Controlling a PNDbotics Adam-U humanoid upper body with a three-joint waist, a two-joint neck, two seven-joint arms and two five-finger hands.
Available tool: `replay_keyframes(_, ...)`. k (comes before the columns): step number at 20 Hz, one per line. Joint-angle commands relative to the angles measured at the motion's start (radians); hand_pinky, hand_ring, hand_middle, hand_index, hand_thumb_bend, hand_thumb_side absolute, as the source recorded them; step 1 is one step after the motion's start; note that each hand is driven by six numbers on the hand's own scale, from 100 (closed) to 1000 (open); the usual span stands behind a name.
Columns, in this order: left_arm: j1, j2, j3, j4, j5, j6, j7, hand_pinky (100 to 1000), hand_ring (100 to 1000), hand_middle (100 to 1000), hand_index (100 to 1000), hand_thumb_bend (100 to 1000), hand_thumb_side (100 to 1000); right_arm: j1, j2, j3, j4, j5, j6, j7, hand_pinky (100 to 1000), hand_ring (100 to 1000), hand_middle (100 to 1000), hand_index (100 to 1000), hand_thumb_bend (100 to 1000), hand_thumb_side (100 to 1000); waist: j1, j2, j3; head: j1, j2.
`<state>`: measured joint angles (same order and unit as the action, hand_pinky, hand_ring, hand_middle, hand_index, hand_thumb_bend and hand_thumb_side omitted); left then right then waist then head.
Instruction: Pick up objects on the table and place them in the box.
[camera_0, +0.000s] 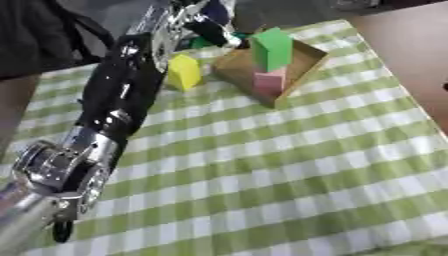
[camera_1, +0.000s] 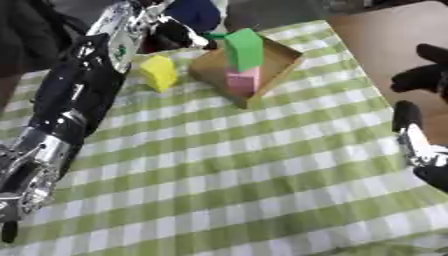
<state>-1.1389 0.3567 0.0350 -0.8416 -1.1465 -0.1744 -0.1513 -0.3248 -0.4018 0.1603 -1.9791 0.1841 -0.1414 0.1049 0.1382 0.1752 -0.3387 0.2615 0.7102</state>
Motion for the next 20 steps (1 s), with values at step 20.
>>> replay_keyframes(20, -0.014, 0.066, 0.103, 0.224, -0.068, 0.28, -0.074, 705, 614, 644, 839, 785, 480, -0.002, -0.008, -0.01, -0.009, 0.011, -0.004, -0.004, 844, 723, 685, 946, 100, 444, -0.018, -0.016, 0.009, -0.009, -0.008)
